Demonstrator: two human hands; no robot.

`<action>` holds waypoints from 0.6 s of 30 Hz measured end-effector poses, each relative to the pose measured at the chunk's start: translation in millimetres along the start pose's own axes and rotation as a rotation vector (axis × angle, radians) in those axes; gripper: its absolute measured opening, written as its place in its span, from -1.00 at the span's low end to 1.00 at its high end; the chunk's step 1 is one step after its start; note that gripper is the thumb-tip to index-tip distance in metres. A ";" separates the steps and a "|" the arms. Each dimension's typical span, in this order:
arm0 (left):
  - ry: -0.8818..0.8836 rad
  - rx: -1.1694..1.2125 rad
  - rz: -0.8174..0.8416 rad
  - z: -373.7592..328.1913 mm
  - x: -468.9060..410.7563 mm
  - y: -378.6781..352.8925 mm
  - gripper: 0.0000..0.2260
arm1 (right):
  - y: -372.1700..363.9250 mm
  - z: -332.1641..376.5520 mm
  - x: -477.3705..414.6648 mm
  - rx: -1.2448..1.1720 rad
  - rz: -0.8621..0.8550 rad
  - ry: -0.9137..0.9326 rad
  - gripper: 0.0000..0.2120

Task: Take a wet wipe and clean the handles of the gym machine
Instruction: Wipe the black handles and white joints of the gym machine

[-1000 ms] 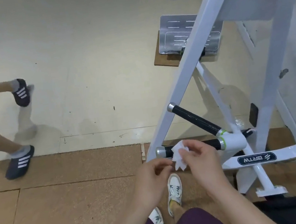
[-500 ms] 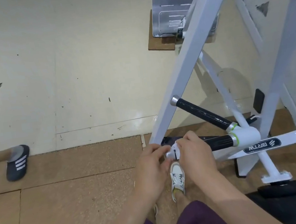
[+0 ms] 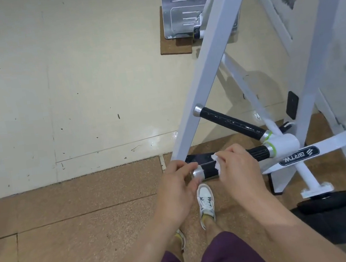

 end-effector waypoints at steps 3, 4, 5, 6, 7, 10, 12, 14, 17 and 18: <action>-0.022 -0.020 -0.018 -0.3 -0.1 0.4 -0.70 | -9.3 17.5 4.3 0.012 0.013 0.094 -0.89; -0.020 -0.021 -0.019 0.0 -0.3 0.3 -0.70 | -11.6 19.8 7.5 0.017 0.013 0.112 -0.85; -0.015 -0.021 -0.018 0.2 -0.2 0.1 -0.70 | -12.4 19.9 11.6 0.008 0.023 0.111 -0.81; -0.012 -0.019 -0.015 -0.2 -0.4 -0.1 -0.70 | -11.9 18.9 16.3 -0.004 0.027 0.107 -0.77; -0.011 -0.014 -0.011 -0.6 -0.6 -0.3 -0.70 | -10.7 17.3 21.0 -0.026 0.031 0.097 -0.73; 0.005 0.000 -0.003 -0.5 -0.9 0.7 -0.70 | -4.6 17.1 22.0 -0.106 0.002 0.051 -0.75; 0.006 0.000 0.002 -1.0 -1.2 0.6 -0.71 | -7.0 26.9 12.8 -0.082 0.022 0.085 -0.78; -0.010 -0.019 -0.009 -1.6 -0.4 -0.1 -0.70 | -14.5 37.2 1.6 -0.024 0.090 0.149 -0.77; -0.032 -0.037 -0.018 -2.4 3.1 -0.3 -0.67 | -11.2 29.5 -9.6 0.061 0.144 0.156 -0.78; -0.032 -0.037 -0.011 -1.9 4.3 -0.8 -0.66 | -6.2 18.2 -12.5 0.083 0.137 0.111 -0.81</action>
Point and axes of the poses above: each hand's wrist, its own x-axis away from the middle knuckle, its own y-axis out of the back of the hand, z = x × y, the point moved 7 cm from there along -x, towards the middle knuckle, and after that the axes turned 12 degrees about y, right-handed, at the moved point
